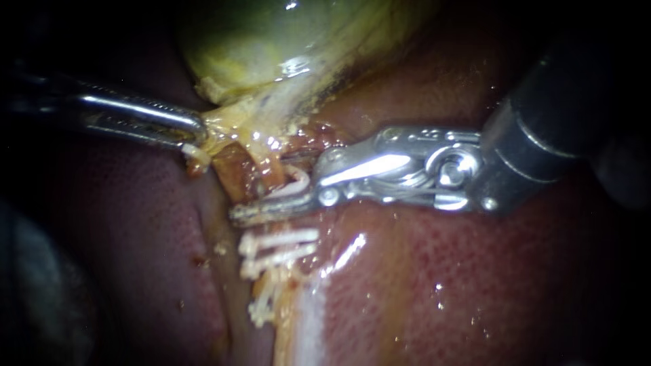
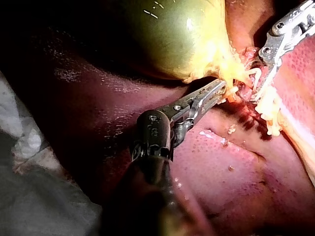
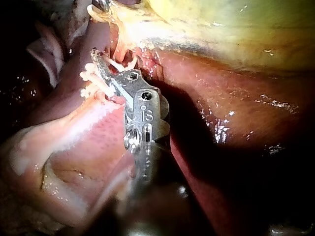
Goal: Clipping third clip right tube
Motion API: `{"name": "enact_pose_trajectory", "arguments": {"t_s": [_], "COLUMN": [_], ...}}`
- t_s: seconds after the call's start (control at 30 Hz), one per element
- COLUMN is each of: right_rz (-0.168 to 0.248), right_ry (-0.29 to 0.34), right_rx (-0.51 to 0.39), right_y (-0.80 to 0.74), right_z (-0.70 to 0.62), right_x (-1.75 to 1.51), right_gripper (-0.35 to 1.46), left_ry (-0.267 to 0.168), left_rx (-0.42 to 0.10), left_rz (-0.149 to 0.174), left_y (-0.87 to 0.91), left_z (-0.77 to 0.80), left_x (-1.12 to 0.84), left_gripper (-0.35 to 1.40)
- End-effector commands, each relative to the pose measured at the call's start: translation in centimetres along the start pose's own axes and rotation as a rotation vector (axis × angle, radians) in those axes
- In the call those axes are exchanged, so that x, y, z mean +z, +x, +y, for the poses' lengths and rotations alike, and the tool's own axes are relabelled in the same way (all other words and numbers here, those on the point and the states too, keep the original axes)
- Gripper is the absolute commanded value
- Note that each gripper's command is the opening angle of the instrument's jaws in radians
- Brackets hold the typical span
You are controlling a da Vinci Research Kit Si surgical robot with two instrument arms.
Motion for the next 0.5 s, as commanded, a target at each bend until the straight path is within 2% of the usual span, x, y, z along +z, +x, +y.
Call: {"name": "enact_pose_trajectory", "arguments": {"t_s": [0.03,0.27,0.5], "right_rz": [0.004,0.063,0.083], "right_ry": [0.03,0.132,0.16], "right_rx": [-0.001,0.006,0.038], "right_y": [-0.02,-0.05,-0.09], "right_z": [-0.01,-0.09,-0.11], "right_x": [-0.01,-0.01,0.25], "right_gripper": [0.5,0.5,0.5], "left_ry": [0.0,0.004,0.005], "left_rx": [0.0,-0.001,-0.001], "left_rz": [0.001,0.002,0.003], "left_y": [0.0,0.01,0.02], "left_z": [-0.01,-0.03,-0.02], "left_x": [-0.01,-0.04,-0.02], "left_gripper": [-0.35,-0.35,-0.35]}}
